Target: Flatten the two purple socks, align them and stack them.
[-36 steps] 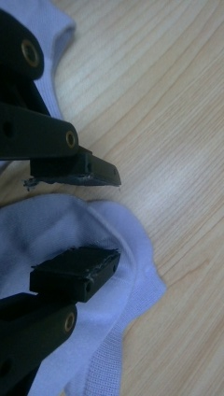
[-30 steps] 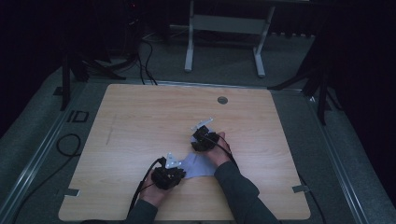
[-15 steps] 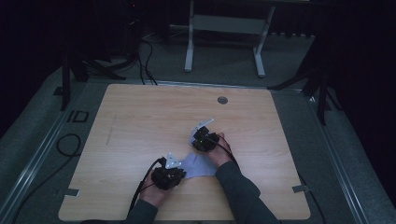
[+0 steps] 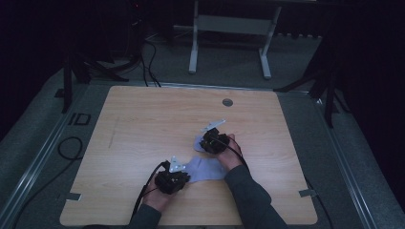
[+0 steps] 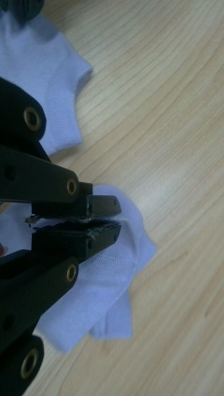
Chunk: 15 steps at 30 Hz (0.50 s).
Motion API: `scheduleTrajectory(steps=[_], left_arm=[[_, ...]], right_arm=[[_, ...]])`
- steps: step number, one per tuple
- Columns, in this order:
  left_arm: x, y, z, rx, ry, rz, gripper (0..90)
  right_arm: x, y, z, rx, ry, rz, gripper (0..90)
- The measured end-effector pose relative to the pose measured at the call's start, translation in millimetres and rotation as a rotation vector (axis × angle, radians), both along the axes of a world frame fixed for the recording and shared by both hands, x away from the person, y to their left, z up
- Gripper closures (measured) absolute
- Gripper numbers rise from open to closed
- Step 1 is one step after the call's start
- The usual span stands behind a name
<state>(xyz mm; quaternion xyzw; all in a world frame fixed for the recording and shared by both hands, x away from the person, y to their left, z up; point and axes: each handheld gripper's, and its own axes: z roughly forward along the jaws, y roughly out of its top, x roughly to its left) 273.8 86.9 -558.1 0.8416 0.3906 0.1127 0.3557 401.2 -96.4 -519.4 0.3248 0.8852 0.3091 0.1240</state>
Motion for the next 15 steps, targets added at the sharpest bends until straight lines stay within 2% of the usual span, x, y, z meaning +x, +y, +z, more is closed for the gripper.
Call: scheduleTrajectory(steps=[7,15], left_arm=[[0.1,-0.1,0.0,-0.001,0.000,0.000,80.2],[0.2,-0.3,-0.3,-0.004,0.000,0.002,80.1]], right_arm=[[-4.3,-21.0,9.9,0.014,-0.030,-0.027,85.3],[-11.9,-56.2,13.7,0.052,-0.050,-0.086,85.5]])
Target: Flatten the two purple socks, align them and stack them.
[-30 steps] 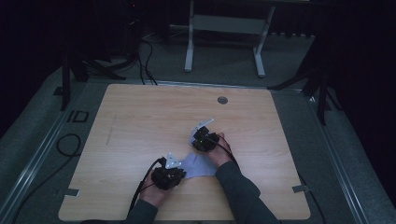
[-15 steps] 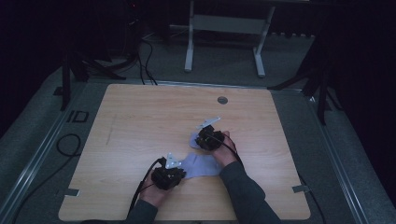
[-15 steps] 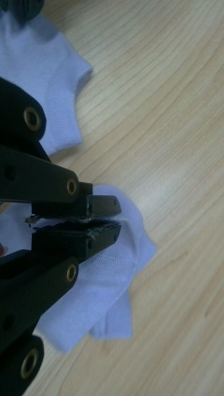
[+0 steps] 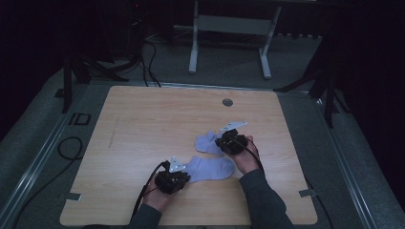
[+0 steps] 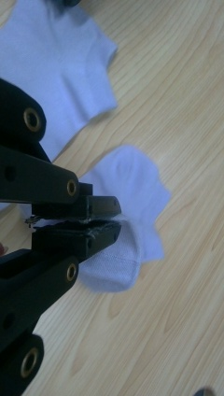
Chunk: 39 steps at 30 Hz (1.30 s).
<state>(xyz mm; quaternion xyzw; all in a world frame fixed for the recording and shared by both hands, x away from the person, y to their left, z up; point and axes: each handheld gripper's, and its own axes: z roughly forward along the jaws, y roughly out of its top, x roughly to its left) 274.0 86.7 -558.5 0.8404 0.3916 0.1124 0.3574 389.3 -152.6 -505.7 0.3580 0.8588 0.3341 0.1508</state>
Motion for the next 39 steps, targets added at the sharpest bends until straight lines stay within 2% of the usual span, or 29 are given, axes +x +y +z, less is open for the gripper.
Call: scheduleTrajectory(steps=[7,12,21,23,26,29,33,35,39], left_arm=[[0.3,0.2,0.0,-0.002,0.001,-0.001,80.1],[0.6,0.3,-0.1,-0.003,0.002,-0.002,80.1],[0.8,0.5,0.0,-0.001,0.002,-0.005,80.0],[0.7,0.5,0.0,-0.002,0.003,-0.004,80.0],[0.7,0.4,0.0,-0.002,0.004,-0.004,80.0],[0.6,0.3,0.0,-0.002,0.003,-0.003,80.0],[0.7,-0.1,-0.3,-0.007,0.001,0.000,80.0],[0.8,-0.1,-0.1,-0.004,0.002,-0.001,79.9],[0.8,-0.1,-0.1,-0.003,0.002,-0.003,79.8]], right_arm=[[-0.5,-24.3,-2.8,0.001,0.010,-0.047,85.8],[-0.9,-38.6,-6.2,0.028,0.031,-0.077,85.7],[-2.8,-59.5,-17.7,0.009,0.050,-0.131,83.7],[-3.3,-63.3,-18.7,-0.009,0.042,-0.143,79.9],[-5.1,-70.1,-18.5,-0.041,0.030,-0.179,68.5],[-5.6,-76.4,-14.2,-0.036,0.018,-0.221,56.4],[-3.9,-78.6,-4.9,-0.011,-0.004,-0.260,48.2],[-2.9,-74.2,-0.8,-0.010,-0.019,-0.250,46.3],[-1.1,-58.7,4.2,-0.021,-0.041,-0.194,45.5]])
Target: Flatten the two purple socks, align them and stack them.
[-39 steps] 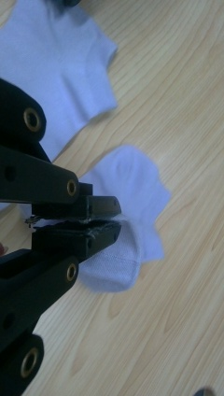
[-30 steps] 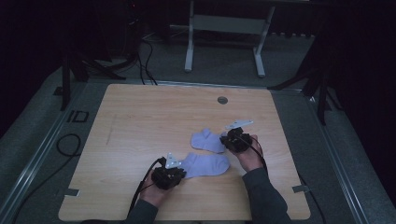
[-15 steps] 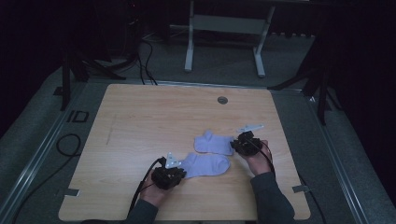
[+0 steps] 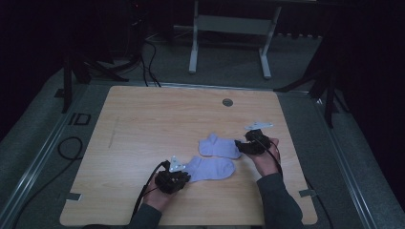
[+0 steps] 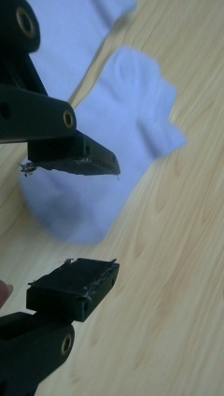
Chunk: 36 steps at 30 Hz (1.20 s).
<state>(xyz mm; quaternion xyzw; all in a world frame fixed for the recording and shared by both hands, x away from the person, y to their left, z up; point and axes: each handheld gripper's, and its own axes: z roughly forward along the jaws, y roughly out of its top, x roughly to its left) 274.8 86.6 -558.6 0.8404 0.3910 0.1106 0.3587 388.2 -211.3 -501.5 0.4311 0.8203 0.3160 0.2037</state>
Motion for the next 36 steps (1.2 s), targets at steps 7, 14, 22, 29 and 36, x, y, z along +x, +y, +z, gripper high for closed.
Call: scheduleTrajectory(steps=[7,14,22,29,36], left_arm=[[-0.2,-0.2,0.1,0.001,0.000,-0.001,79.3],[-0.1,0.0,0.2,0.002,0.002,-0.003,79.2],[-0.1,-0.1,0.2,0.001,0.002,-0.002,79.2],[0.1,-0.1,0.1,-0.001,0.003,-0.003,79.0],[-0.1,-0.4,0.2,0.000,0.003,-0.002,78.6]], right_arm=[[7.1,41.1,0.1,-0.008,0.002,0.146,45.9],[16.4,68.3,-12.0,-0.054,0.015,0.218,48.7],[21.3,84.0,-29.3,-0.086,0.054,0.295,52.3],[30.4,88.6,-42.0,-0.092,0.102,0.307,48.4],[38.0,85.7,-44.7,-0.057,0.146,0.296,51.4]])
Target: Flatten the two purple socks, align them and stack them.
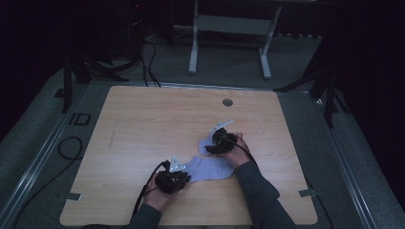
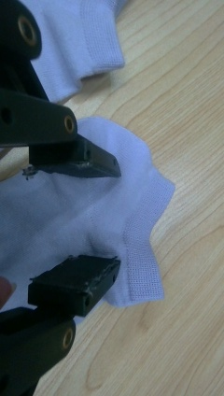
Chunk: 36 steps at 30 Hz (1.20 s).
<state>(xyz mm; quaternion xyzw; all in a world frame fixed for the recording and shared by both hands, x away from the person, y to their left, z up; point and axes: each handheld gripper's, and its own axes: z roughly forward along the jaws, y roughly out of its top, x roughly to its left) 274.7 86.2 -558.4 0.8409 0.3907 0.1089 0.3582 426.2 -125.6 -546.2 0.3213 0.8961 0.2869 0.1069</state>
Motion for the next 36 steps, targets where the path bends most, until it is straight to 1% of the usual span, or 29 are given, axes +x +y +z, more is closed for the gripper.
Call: scheduleTrajectory(steps=[6,8,10,12,16,20,26,31,36], left_arm=[[-0.1,-0.2,-0.1,0.000,-0.001,0.001,78.4],[-0.1,-0.2,-0.1,-0.001,-0.001,0.001,78.4],[-0.1,-0.2,-0.1,-0.001,-0.001,0.000,78.4],[0.0,0.0,-0.1,-0.004,0.001,-0.002,77.7],[-0.1,-0.3,-0.2,-0.010,0.001,-0.001,76.5],[-0.7,-0.8,0.2,0.002,-0.006,-0.006,75.9],[-0.5,0.1,1.4,-0.007,-0.008,-0.001,75.5],[-0.8,1.8,3.3,-0.019,-0.016,0.009,75.0],[-0.8,3.2,4.4,-0.023,-0.018,0.012,74.7]], right_arm=[[4.9,-0.8,1.6,-0.001,0.004,-0.027,69.4],[6.2,-2.3,1.5,0.003,0.000,-0.030,78.2],[7.7,-4.3,1.3,0.011,0.002,-0.035,82.7],[8.6,-6.5,1.3,0.027,0.015,-0.048,83.5],[6.6,-9.7,1.9,0.036,0.003,-0.062,83.8],[-0.9,-16.9,14.9,0.067,-0.036,-0.062,84.0],[-10.4,-29.2,35.8,0.102,-0.083,-0.046,84.0],[-20.6,-39.6,48.3,0.124,-0.120,-0.032,83.9],[-33.3,-50.9,62.5,0.142,-0.169,-0.012,83.8]])
